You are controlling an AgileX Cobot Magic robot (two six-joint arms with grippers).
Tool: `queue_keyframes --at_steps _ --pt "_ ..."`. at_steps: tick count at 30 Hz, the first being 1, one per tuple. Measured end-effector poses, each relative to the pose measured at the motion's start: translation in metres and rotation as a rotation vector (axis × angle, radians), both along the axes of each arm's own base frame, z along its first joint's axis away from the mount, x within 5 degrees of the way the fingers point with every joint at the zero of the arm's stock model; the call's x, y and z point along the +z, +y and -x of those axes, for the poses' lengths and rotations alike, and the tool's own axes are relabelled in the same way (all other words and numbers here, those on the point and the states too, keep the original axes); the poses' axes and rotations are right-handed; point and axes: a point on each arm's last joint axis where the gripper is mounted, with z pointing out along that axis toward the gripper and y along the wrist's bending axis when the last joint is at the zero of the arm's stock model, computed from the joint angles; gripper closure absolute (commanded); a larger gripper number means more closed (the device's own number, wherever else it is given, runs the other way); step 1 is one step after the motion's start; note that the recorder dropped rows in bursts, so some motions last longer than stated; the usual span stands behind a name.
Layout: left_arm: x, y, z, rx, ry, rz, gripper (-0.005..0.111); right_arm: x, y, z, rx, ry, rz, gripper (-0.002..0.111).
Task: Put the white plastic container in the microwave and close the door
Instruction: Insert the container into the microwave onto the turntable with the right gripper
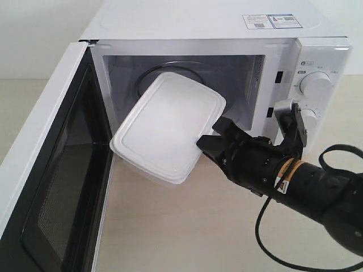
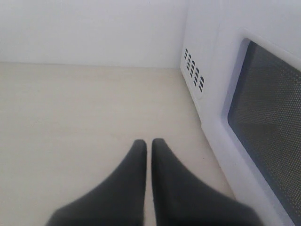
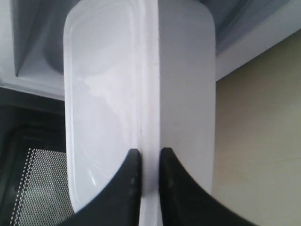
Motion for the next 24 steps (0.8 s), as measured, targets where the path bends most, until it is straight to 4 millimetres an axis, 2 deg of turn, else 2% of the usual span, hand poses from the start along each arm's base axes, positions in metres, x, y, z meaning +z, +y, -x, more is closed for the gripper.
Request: queue_keyframes --at_steps 5,11,20,24 --pt "0.000 0.000 0.000 0.000 0.000 0.000 0.102 0.000 0.007 0.004 -0.138 -0.001 -0.004 0.109" --pt "0.000 0.000 0.000 0.000 0.000 0.000 0.102 0.000 0.002 0.000 -0.270 0.032 -0.019 0.109" --pt "0.000 0.000 0.000 0.000 0.000 0.000 0.102 0.017 0.021 -0.030 -0.334 0.083 -0.039 0.109" --pt "0.000 0.000 0.000 0.000 0.000 0.000 0.102 0.023 0.023 -0.039 -0.406 0.123 -0.086 0.109"
